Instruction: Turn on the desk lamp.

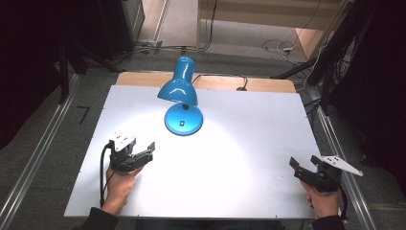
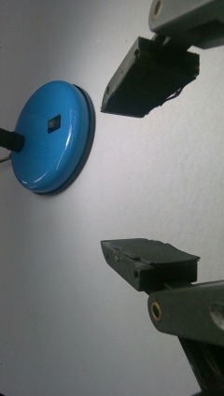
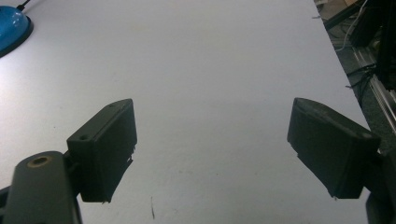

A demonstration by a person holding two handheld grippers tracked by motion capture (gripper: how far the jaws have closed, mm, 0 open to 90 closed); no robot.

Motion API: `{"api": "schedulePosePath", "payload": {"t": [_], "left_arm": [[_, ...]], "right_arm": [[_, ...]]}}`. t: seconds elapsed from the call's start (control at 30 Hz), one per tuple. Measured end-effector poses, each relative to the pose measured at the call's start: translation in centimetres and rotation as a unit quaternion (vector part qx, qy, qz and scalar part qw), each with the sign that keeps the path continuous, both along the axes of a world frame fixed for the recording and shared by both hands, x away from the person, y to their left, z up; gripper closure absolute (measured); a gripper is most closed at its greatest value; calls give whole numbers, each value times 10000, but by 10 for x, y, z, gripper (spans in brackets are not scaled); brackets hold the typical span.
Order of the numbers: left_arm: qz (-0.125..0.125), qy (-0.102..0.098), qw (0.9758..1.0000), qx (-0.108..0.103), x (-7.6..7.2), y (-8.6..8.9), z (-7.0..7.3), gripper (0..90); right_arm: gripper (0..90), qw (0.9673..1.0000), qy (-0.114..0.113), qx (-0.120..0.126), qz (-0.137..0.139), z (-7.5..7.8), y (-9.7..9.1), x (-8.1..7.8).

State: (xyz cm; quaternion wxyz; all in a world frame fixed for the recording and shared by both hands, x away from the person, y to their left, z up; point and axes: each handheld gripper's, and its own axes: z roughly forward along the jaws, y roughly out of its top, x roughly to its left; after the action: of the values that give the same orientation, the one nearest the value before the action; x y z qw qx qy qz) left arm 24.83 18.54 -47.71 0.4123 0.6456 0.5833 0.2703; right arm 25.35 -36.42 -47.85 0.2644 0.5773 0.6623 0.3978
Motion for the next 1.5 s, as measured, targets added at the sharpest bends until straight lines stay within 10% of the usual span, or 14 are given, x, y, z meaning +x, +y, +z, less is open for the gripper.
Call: {"api": "schedulePosePath", "payload": {"t": [1.5], "left_arm": [[506,99,9984,245,-47,46,-10,291]], "right_arm": [[143,10000,36,9,-29,0,-1,0]]}}
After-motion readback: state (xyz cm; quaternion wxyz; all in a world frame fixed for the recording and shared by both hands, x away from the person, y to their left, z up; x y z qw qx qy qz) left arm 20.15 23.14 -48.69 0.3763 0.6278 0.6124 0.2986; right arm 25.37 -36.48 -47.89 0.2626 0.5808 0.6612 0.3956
